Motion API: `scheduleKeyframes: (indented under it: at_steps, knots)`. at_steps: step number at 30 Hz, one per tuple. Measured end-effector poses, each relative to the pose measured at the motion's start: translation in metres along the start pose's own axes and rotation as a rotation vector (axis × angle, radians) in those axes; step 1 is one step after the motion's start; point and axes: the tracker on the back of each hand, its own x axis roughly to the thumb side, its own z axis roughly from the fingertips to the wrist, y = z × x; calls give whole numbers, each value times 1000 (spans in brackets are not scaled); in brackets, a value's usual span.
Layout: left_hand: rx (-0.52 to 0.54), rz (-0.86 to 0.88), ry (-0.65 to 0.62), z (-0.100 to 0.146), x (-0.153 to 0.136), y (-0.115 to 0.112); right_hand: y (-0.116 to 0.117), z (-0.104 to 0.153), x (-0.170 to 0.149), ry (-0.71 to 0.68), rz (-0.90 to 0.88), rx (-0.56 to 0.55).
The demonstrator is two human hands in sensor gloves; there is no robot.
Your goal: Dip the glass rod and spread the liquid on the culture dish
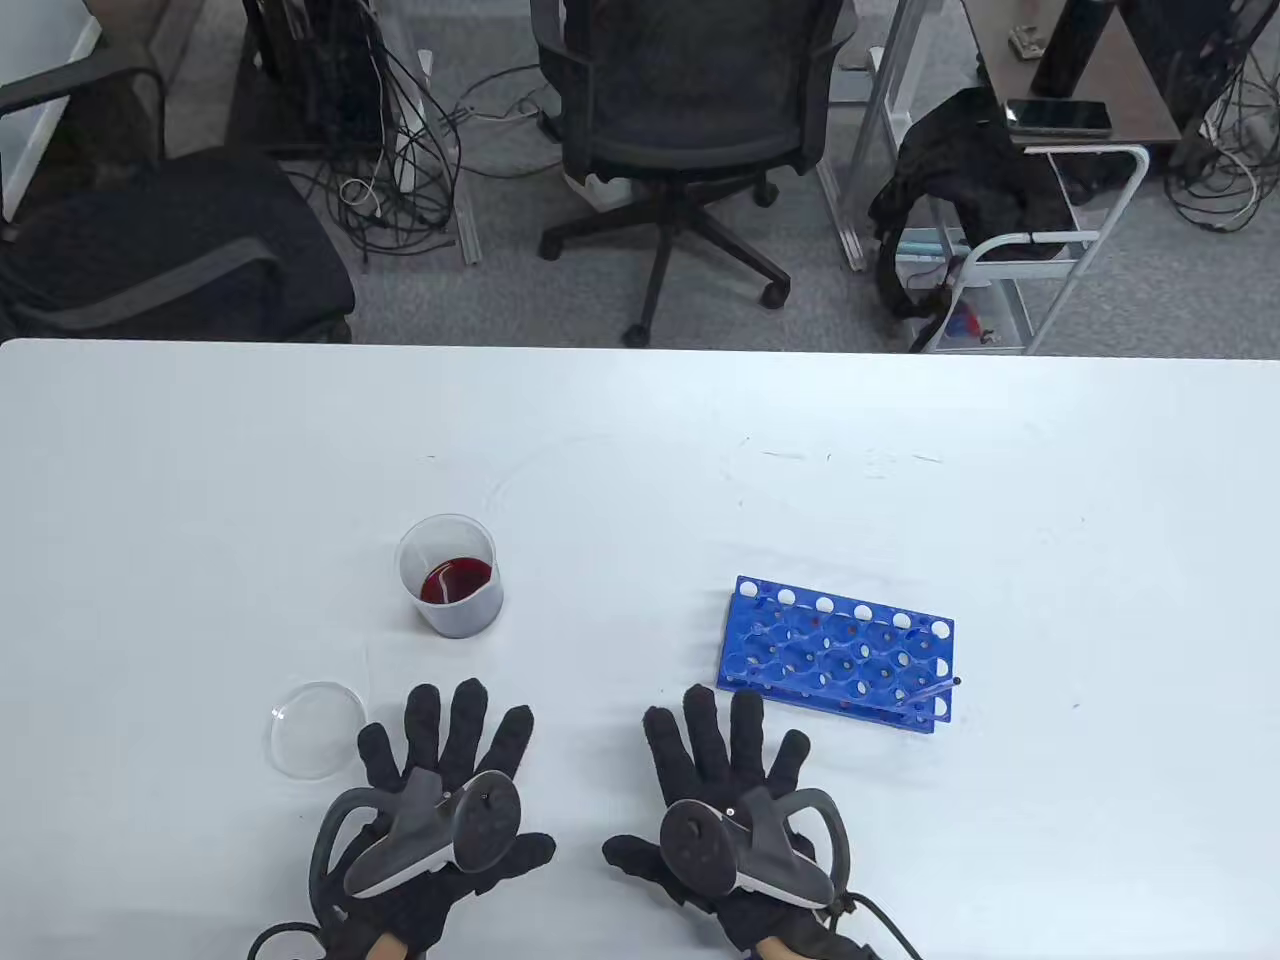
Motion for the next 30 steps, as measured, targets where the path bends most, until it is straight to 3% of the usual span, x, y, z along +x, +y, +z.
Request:
scheduleKeyframes:
  at_steps: [30]
  knots:
    - [1, -5, 9, 0, 1, 0, 0, 1, 1, -9, 0, -16]
